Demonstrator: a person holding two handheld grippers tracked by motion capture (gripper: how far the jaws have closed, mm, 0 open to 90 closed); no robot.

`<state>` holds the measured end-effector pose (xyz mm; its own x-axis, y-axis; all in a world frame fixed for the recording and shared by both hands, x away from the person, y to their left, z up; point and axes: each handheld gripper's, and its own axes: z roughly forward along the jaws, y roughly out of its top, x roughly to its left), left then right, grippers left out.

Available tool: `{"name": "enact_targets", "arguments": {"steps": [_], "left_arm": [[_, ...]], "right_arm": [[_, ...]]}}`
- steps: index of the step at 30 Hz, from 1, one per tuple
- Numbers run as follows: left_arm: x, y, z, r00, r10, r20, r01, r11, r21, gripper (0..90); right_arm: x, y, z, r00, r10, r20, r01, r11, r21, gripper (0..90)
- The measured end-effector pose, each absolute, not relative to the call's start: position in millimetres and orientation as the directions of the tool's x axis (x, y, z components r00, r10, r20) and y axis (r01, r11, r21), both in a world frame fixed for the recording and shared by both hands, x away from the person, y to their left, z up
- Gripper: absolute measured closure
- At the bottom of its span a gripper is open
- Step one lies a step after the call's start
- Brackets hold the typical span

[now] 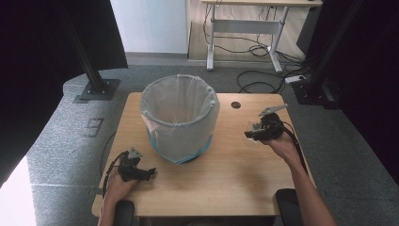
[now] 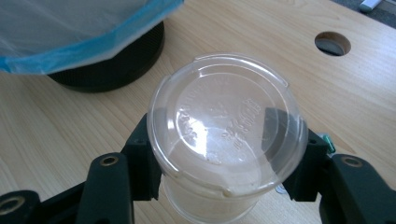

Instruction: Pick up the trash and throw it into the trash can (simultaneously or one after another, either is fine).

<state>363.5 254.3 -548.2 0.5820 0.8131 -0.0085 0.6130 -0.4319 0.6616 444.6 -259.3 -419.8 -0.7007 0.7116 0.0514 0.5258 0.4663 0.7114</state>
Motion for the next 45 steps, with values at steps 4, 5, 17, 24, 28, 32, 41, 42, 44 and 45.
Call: {"name": "enact_targets", "arguments": {"steps": [4, 5, 17, 24, 28, 32, 41, 42, 44, 45], "left_arm": [[363, 254, -548, 0.582, 0.813, -0.008, 0.613, -0.432, 0.662, 0.0], [363, 254, -548, 0.582, 0.813, -0.008, 0.613, -0.432, 0.662, 0.0], [363, 254, -548, 0.582, 0.813, -0.008, 0.613, -0.432, 0.661, 0.0], [363, 254, -548, 0.582, 0.813, -0.008, 0.612, -0.431, 0.663, 0.0], [363, 254, -548, 0.582, 0.813, -0.008, 0.612, -0.431, 0.663, 0.0], [363, 254, -548, 0.582, 0.813, -0.008, 0.612, -0.431, 0.663, 0.0], [363, 254, -548, 0.582, 0.813, -0.009, 0.612, -0.432, 0.662, 0.0], [363, 254, -548, 0.582, 0.813, -0.008, 0.612, -0.432, 0.662, 0.0], [363, 254, -548, 0.582, 0.813, -0.008, 0.612, -0.432, 0.662, 0.0], [363, 254, -548, 0.583, 0.813, -0.008, 0.612, -0.432, 0.662, 0.0]], "right_arm": [[446, -258, -407, -0.704, 0.708, 0.048, 0.522, 0.471, 0.711, 41.1], [446, -258, -407, -0.704, 0.708, 0.048, 0.522, 0.471, 0.711, 41.1], [448, -253, -372, -0.717, 0.694, 0.062, 0.512, 0.465, 0.722, 41.3], [454, -249, -350, -0.724, 0.687, 0.062, 0.505, 0.468, 0.725, 41.4], [456, -248, -342, -0.724, 0.687, 0.056, 0.504, 0.472, 0.723, 41.4], [460, -245, -329, -0.725, 0.687, 0.054, 0.499, 0.469, 0.728, 41.5], [465, -237, -307, -0.731, 0.678, 0.075, 0.497, 0.454, 0.739, 41.6], [465, -236, -305, -0.73, 0.679, 0.069, 0.495, 0.457, 0.739, 41.6], [467, -234, -298, -0.733, 0.676, 0.068, 0.492, 0.459, 0.74, 41.7], [467, -234, -298, -0.733, 0.676, 0.068, 0.492, 0.459, 0.74, 41.7]]}}
